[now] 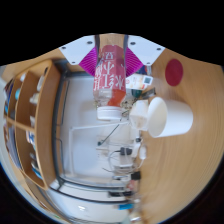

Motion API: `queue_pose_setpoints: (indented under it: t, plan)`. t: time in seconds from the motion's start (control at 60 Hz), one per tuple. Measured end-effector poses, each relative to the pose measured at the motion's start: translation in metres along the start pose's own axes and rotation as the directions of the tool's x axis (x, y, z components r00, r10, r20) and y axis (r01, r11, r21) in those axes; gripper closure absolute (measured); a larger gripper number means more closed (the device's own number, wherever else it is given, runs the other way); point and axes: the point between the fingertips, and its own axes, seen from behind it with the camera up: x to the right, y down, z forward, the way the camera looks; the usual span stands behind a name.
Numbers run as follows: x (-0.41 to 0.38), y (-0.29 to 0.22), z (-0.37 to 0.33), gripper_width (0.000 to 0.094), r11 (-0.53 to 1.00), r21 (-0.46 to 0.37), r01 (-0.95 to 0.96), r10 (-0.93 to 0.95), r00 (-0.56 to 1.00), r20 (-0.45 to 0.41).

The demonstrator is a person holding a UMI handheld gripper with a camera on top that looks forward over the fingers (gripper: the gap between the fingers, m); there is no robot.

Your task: Pour water

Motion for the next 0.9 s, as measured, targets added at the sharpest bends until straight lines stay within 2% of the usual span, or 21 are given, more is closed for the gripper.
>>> queue_pose_setpoints:
  t: [0.117, 0.2, 0.3, 0.4, 0.583, 0.7, 0.9]
  plan:
    - [-0.009, 0.005, 0.001, 0.061, 0.89, -0.013, -0.455, 0.455, 0.887, 0.08]
    - [-0.012, 0.002, 0.003, 0.0611, 0.694, -0.025, -0.719, 0.716, 0.687, 0.122]
    - [-0.026, 0.0, 0.006, 0.0611, 0.419, -0.052, -0.906, 0.895, 0.403, 0.191]
    - [-0.041, 0.006, 0.012, 0.0612, 0.241, -0.074, -0.968, 0.948, 0.218, 0.233]
    - [-0.067, 0.003, 0.021, 0.0613, 0.052, -0.091, -0.995, 0.969, 0.028, 0.244]
    - [-0.085, 0.007, 0.026, 0.0595, 0.027, -0.108, -0.994, 0.974, 0.002, 0.227]
    - [-0.081, 0.013, 0.025, 0.0599, -0.017, -0.083, -0.996, 0.975, -0.035, 0.221]
